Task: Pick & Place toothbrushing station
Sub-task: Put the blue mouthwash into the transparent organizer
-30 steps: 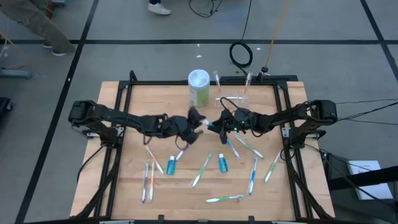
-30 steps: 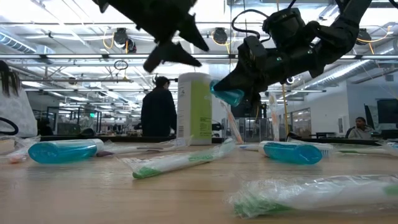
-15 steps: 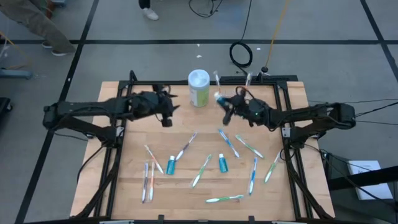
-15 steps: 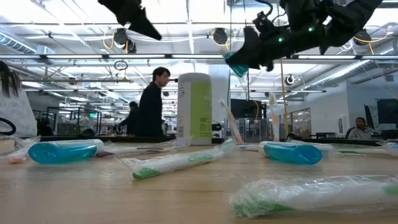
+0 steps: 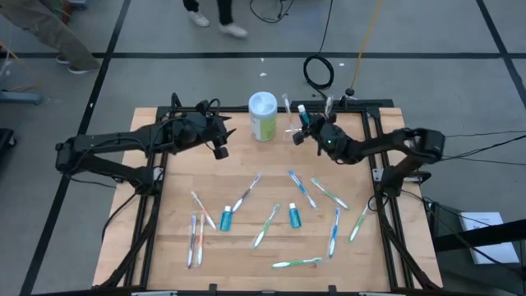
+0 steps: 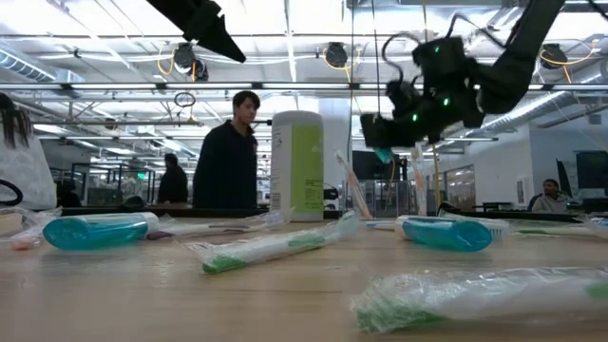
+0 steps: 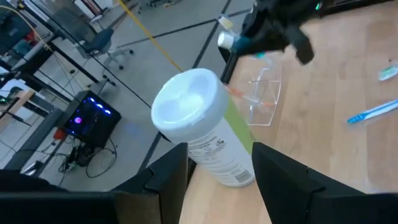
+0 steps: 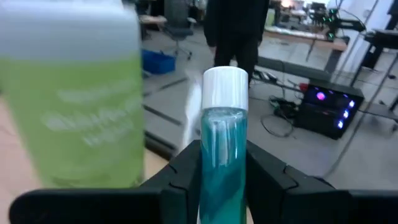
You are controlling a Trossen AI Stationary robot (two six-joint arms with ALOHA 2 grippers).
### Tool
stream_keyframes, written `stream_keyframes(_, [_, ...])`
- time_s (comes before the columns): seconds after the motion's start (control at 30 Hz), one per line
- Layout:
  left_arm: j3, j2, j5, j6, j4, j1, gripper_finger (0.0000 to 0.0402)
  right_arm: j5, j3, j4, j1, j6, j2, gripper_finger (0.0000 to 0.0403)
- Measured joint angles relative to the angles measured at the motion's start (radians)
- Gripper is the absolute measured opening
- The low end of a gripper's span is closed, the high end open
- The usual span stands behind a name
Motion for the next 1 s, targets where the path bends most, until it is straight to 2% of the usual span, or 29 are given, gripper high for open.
stream_keyframes(0.27, [0.000,0.015,0.014,-0.010,-0.008,0.001,0.0182,0.000,0.000,0.046,-0.051,0.016,0.128,0.0087])
stream_keyframes(0.43, [0.000,0.025,0.013,-0.016,0.000,0.001,0.0182,-0.001,0.000,0.051,-0.069,0.034,0.170,0.0106])
stream_keyframes(0.7, [0.000,0.033,0.013,-0.016,0.009,0.001,0.0182,-0.002,0.000,0.060,-0.072,0.035,0.177,0.0138])
stream_keyframes(1.0, [0.000,0.033,0.012,-0.013,0.011,0.001,0.0182,-0.002,0.000,0.059,-0.073,0.035,0.177,0.0143])
